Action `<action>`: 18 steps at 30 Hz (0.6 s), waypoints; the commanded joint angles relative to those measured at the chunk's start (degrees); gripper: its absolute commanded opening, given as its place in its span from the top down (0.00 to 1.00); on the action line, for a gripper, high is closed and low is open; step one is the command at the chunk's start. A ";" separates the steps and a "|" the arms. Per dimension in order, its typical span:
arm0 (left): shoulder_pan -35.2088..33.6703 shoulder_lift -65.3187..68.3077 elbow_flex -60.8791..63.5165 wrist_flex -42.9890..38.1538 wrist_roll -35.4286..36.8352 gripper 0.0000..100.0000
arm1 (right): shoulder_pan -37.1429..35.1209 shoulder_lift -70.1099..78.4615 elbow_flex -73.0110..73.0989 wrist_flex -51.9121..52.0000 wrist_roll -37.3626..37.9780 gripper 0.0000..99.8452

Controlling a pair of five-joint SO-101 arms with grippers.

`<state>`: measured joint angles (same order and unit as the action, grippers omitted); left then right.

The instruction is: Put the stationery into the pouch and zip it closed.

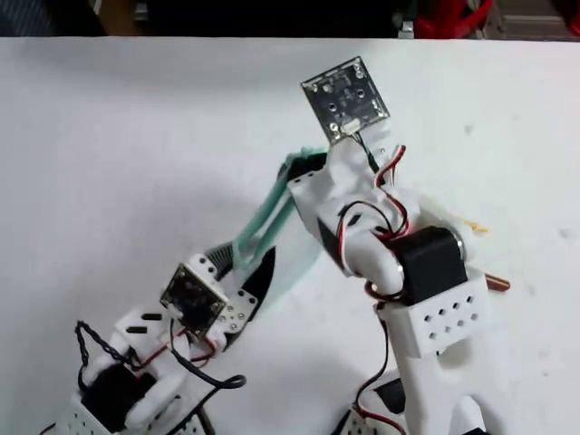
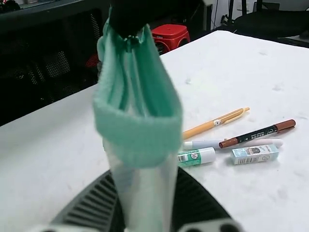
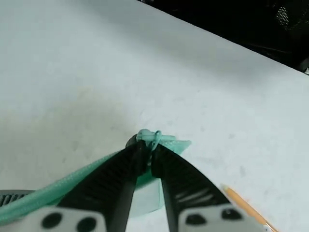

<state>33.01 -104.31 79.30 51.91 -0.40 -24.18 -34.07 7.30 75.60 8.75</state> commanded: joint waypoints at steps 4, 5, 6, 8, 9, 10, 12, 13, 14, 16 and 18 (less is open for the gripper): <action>-0.48 -0.31 -0.53 0.18 -1.23 0.98 | 1.01 -2.51 0.53 0.31 0.53 0.98; -0.48 -0.31 -0.44 0.18 -1.23 0.98 | 0.57 -3.47 0.53 0.48 0.53 0.98; -0.48 -0.31 -0.35 0.09 -1.23 0.98 | 0.48 -4.79 0.53 0.75 0.53 0.96; -0.48 -0.31 -0.35 0.09 -1.23 0.98 | 0.13 -8.40 0.26 2.15 0.00 0.86; -0.57 -0.31 -0.26 0.09 -1.32 0.98 | -0.40 -10.68 -0.26 3.21 0.00 0.78; -0.75 -0.31 -0.26 0.00 -1.32 0.98 | -0.75 -13.05 -1.14 4.44 0.53 0.71; -0.84 -0.31 -0.26 0.00 -1.32 0.98 | -1.63 -17.19 -3.96 7.34 2.02 0.61; -0.84 -0.31 -0.26 0.00 -1.32 0.98 | -1.63 -18.68 -5.45 8.84 4.57 0.61; -0.92 -0.31 -0.35 0.00 -1.32 0.98 | -1.27 -19.38 -6.77 10.07 6.86 0.63; -0.92 -0.31 -0.44 0.00 -1.32 0.98 | 1.80 -19.21 -7.82 12.00 9.23 0.70; -0.92 -0.31 -0.44 0.00 -1.32 0.98 | 7.34 -17.27 -6.51 12.79 9.93 0.76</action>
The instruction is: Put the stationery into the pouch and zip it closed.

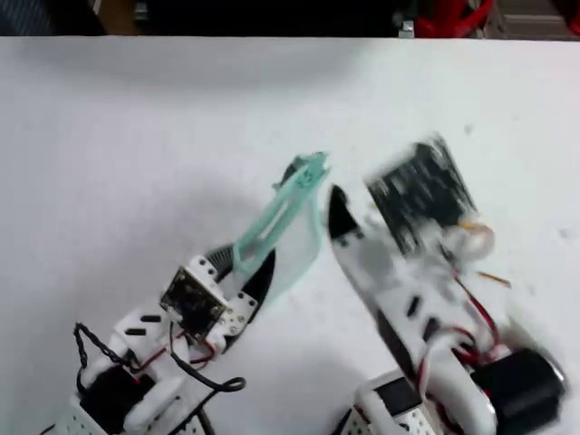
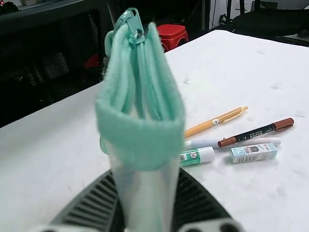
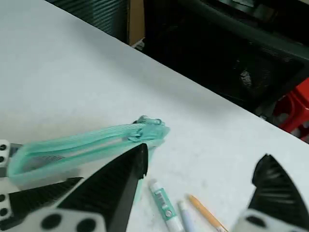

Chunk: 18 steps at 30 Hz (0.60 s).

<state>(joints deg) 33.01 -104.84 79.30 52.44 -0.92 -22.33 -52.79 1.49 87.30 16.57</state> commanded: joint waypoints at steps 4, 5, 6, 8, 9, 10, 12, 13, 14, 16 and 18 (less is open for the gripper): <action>-0.92 0.22 -0.35 -0.53 -0.70 0.98 | 17.80 8.13 0.09 1.54 4.57 0.78; -0.92 0.22 -0.35 -0.53 -0.70 0.98 | 20.79 9.89 0.09 1.36 5.71 0.78; -0.92 0.22 -0.26 -0.53 -0.62 0.98 | 23.60 11.56 0.09 1.10 7.47 0.77; -1.01 0.22 -0.26 -0.53 -0.70 0.98 | 28.09 14.99 0.26 0.66 13.19 0.76; -1.45 0.22 -0.26 -0.53 -0.62 0.98 | 29.85 16.75 0.35 0.66 16.53 0.76; -2.24 0.22 -0.26 -0.62 -0.53 0.98 | 31.43 18.59 0.53 0.66 20.13 0.77; -4.26 0.22 -0.26 -2.20 -0.44 0.98 | 33.89 22.55 1.23 0.66 27.52 0.78; -5.58 0.22 -0.26 -2.81 -0.44 0.98 | 34.51 24.31 2.20 0.66 31.21 0.79; -6.73 0.22 -0.26 -3.25 -0.44 0.98 | 34.86 26.24 3.34 0.66 34.20 0.81; -7.96 0.22 -0.18 -3.78 -0.35 0.98 | 35.21 29.76 6.15 0.48 38.59 0.86; -8.31 0.22 -0.18 -3.78 -0.35 0.98 | 35.38 33.10 8.88 -2.51 40.70 0.89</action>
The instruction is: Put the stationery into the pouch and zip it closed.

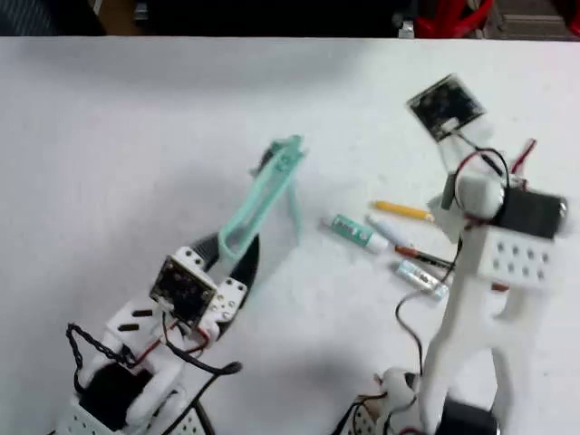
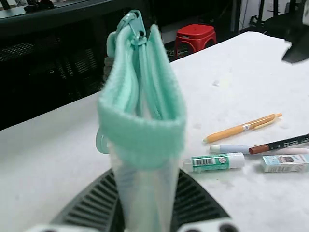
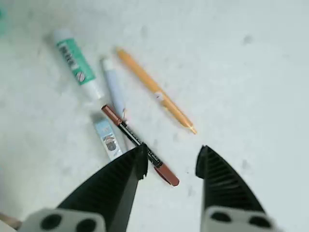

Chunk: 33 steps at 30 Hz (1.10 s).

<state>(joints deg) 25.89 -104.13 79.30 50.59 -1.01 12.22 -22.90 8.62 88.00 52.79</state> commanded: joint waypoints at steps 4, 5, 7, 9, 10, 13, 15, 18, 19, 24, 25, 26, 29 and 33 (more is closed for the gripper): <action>-1.10 -0.40 0.35 -1.93 -0.26 0.98 | 3.21 10.59 3.52 -12.53 5.01 0.87; -1.10 -0.40 0.88 -2.37 -0.26 0.98 | 3.74 12.53 3.34 -13.67 5.10 0.84; -1.01 -0.40 2.37 -4.31 -0.26 0.98 | 4.00 16.04 3.25 -15.52 5.36 0.78; -0.92 -0.40 3.87 -6.24 -0.26 0.98 | 4.09 19.21 3.25 -16.66 9.41 0.74; -0.92 -0.40 4.31 -6.68 -0.35 0.98 | 4.00 20.70 3.43 -16.66 13.19 0.74; -0.92 -0.40 4.57 -6.68 -0.35 0.98 | 3.82 25.01 4.48 -16.22 24.53 0.79; -0.92 -0.40 4.57 -6.68 -0.53 0.98 | 3.82 27.82 4.66 -16.57 26.99 0.82; -0.92 -0.40 4.57 -6.68 -0.62 0.98 | 4.18 31.52 4.66 -19.38 27.43 0.83; -0.92 -0.40 4.57 -6.68 -0.62 0.98 | 4.18 32.75 4.66 -20.53 27.43 0.82; -0.92 -0.40 4.57 -6.51 -0.44 0.98 | 3.74 37.49 4.66 -22.90 27.43 0.82; -0.92 -0.40 4.57 -6.51 -0.53 0.98 | 3.74 38.11 4.66 -22.90 27.43 0.82; -0.92 -0.40 4.57 -6.51 -0.53 0.98 | 3.74 38.55 4.66 -22.90 27.43 0.82; -0.92 -0.40 4.57 -6.59 -0.62 0.98 | 3.74 39.16 4.92 -22.64 27.52 0.82; -0.92 -0.40 4.66 -6.59 -0.44 0.98 | 3.74 39.69 5.71 -22.90 27.60 0.82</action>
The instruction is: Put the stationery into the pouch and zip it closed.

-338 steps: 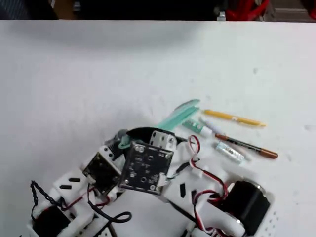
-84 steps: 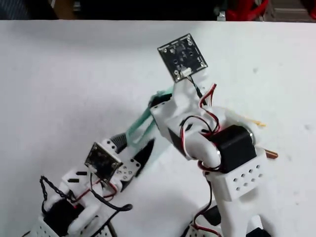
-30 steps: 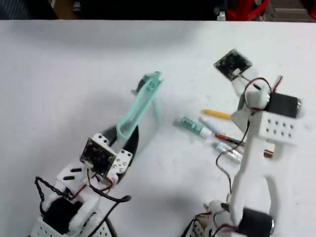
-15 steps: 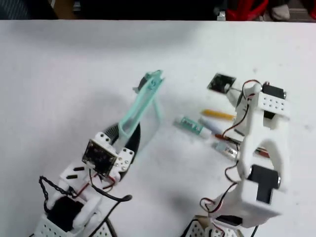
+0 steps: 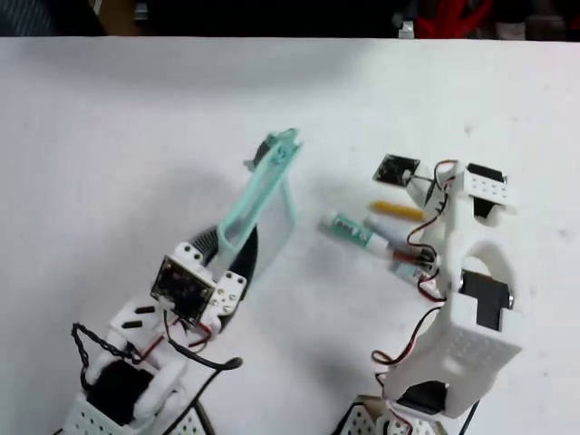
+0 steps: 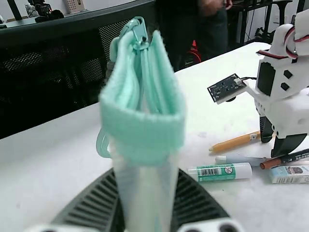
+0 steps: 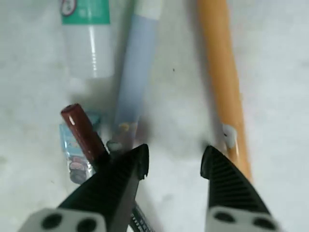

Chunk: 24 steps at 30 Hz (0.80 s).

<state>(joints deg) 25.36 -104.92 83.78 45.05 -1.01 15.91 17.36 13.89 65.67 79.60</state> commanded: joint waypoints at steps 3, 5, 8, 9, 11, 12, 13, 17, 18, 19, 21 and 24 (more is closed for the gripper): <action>-0.40 0.40 0.26 -1.14 -0.44 0.98 | -0.48 -1.01 3.16 -1.63 3.08 0.82; -0.40 0.40 0.26 -1.14 -0.35 0.98 | 0.13 -2.15 2.81 -1.54 2.29 0.82; -0.40 0.40 0.26 -1.14 -0.35 0.98 | 1.54 -6.99 3.25 -0.31 0.35 0.82; -0.40 0.40 0.26 -1.14 -0.35 0.98 | 1.54 -8.75 4.13 1.01 0.26 0.82; -0.40 0.40 0.26 -1.23 -0.44 0.98 | 1.36 -12.53 7.12 2.42 0.44 0.82; -0.40 0.40 0.26 -1.23 -0.53 0.98 | 0.84 -14.20 8.97 2.42 1.58 0.82; -0.40 0.40 0.26 -1.23 -0.53 0.98 | 0.57 -15.60 10.81 2.33 3.34 0.82; -0.40 0.40 0.26 -1.14 -0.44 0.98 | -0.22 -18.07 17.49 -3.65 5.27 0.82; -0.40 0.40 0.26 -1.14 -0.44 0.98 | -0.22 -18.07 18.46 -5.41 4.84 0.82; -0.40 0.40 0.26 -1.14 -0.35 0.98 | -0.22 -18.07 19.34 -6.81 4.13 0.82; -0.40 0.40 0.26 -1.14 -0.35 0.98 | 0.04 -18.15 20.40 -7.43 3.52 0.82; -0.40 0.40 0.26 -1.14 -0.35 0.98 | 0.57 -19.56 19.69 -6.55 3.34 0.82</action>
<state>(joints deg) 25.36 -104.92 83.78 45.05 -1.01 16.26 1.19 34.46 59.08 83.82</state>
